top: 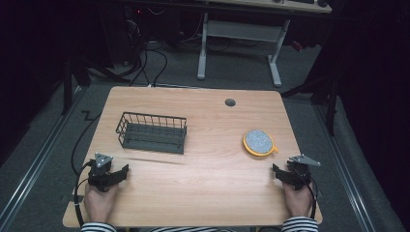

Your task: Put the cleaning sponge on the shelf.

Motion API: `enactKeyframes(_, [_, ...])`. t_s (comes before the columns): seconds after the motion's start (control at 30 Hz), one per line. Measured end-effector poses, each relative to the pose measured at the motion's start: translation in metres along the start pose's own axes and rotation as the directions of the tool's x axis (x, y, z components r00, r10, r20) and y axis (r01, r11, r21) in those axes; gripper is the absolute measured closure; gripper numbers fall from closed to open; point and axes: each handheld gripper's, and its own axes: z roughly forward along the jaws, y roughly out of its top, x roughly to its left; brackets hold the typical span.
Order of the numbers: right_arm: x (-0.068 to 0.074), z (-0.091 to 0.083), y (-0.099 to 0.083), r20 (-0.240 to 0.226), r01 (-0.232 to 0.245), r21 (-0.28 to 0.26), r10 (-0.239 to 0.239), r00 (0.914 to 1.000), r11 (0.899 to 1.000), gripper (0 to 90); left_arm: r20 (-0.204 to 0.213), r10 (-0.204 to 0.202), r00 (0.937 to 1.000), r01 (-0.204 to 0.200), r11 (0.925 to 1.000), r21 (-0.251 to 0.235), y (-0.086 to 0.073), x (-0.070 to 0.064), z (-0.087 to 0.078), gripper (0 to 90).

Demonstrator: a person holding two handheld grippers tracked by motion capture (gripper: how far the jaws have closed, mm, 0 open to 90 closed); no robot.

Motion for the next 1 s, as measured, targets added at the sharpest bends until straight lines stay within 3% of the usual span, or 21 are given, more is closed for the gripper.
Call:
enactKeyframes(0.63, [-0.0003, 0.0011, 0.0011, -0.008, 0.009, 0.001, -0.009, 0.9999, 1.000, 35.7, -0.001, 0.005, 1.0000, -0.005, 1.0000, 0.002, 0.0004, -0.0006, 0.0004, 30.0])
enactKeyframes(1.0, [-0.0002, 0.0011, 0.0010, -0.009, 0.010, 0.001, -0.010, 0.9999, 1.000, 35.5, 0.019, -0.040, 0.9990, 0.041, 0.9991, -0.008, 0.0005, 0.0031, -0.0006, 31.0])
